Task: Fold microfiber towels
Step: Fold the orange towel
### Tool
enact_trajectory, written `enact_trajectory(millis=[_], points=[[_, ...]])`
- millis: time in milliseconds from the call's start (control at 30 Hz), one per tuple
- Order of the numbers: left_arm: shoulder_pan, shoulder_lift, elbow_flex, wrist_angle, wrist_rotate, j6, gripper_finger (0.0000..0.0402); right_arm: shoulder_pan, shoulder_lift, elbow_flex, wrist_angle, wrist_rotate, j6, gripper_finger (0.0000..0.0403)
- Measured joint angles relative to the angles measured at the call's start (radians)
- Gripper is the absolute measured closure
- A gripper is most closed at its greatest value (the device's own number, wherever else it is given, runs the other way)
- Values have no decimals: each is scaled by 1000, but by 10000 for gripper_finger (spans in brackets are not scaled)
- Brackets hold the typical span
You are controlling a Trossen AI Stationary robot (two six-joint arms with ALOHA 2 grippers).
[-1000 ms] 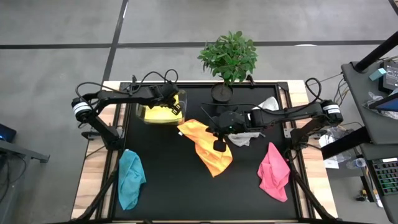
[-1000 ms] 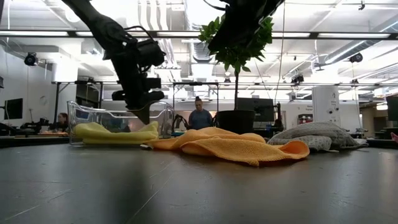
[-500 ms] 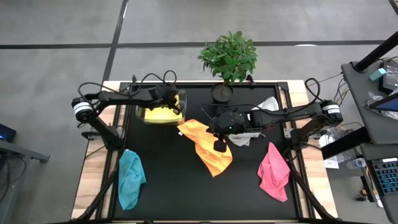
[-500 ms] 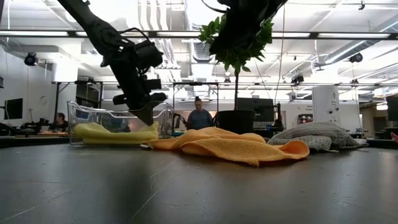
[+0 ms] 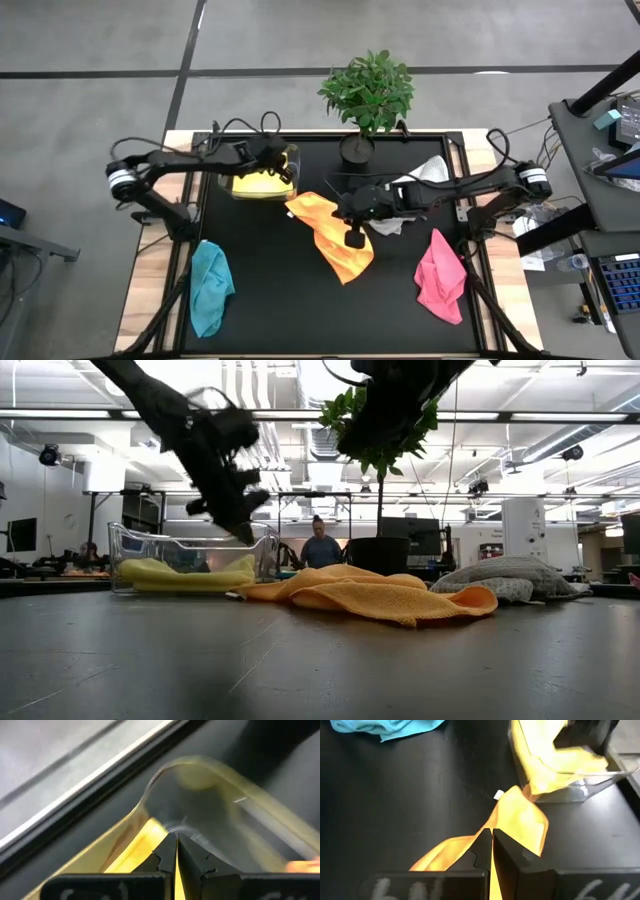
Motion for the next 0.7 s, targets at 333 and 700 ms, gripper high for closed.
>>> enact_trajectory(millis=[333, 700], points=[[-216, -305, 0, 36, 0, 106, 401, 46, -7, -181, 121, 0, 312, 394], [-457, -430, -1, 66, 2, 158, 401, 159, -7, -249, 43, -2, 701, 394]])
